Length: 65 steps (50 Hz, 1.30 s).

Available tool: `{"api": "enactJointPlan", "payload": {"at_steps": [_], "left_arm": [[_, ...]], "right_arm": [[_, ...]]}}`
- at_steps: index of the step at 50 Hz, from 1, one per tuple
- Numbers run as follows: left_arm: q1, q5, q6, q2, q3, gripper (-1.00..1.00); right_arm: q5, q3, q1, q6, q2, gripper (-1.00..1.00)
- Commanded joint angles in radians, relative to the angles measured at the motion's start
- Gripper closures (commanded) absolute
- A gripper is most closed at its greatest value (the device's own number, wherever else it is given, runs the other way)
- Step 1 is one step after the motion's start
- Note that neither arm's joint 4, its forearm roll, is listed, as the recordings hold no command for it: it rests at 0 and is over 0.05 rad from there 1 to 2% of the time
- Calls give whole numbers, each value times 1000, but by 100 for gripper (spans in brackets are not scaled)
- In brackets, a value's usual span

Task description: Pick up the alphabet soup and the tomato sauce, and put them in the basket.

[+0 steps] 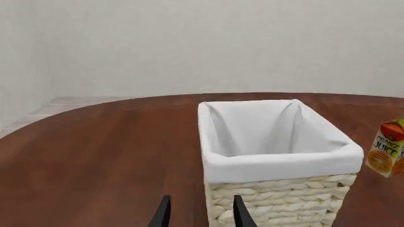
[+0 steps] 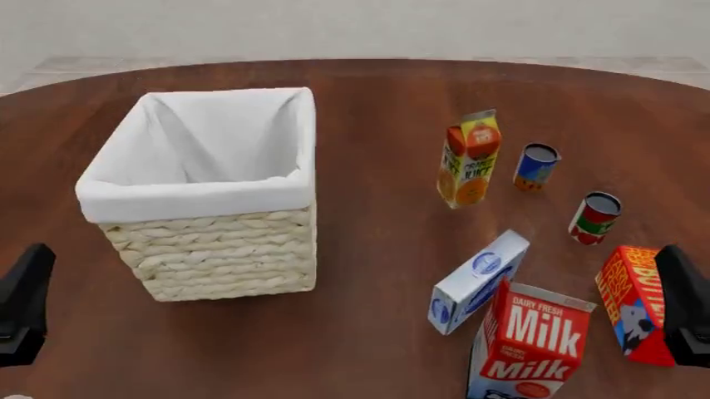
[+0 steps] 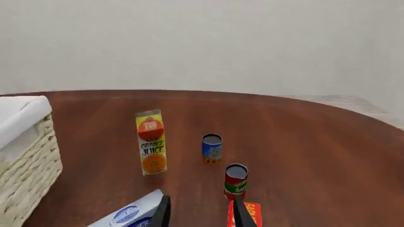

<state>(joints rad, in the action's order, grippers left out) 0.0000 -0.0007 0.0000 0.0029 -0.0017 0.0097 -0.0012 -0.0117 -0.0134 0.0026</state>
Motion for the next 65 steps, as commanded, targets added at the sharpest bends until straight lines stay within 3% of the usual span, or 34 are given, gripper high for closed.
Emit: {"api": "enactJointPlan", "payload": {"at_steps": [1, 7, 14, 23, 30, 38, 65], "left_arm": [[0, -1, 0, 4, -3, -100], [0, -1, 0, 4, -3, -100], [0, -1, 0, 4, -3, -100], [0, -1, 0, 5, -3, -100], [0, -1, 0, 5, -3, -100], [0, -1, 0, 5, -3, -100], [0, -1, 0, 5, -3, -100]], "right_arm": [[-12, -2, 13, 14, 12, -100], [-12, -1, 24, 16, 27, -100], [-83, 0, 19, 24, 106, -100], [-54, 0, 14, 27, 84, -100], [-88, -17, 20, 22, 139, -100], [-15, -82, 24, 9, 119, -100], [40, -251, 27, -20, 259, -100]]}}
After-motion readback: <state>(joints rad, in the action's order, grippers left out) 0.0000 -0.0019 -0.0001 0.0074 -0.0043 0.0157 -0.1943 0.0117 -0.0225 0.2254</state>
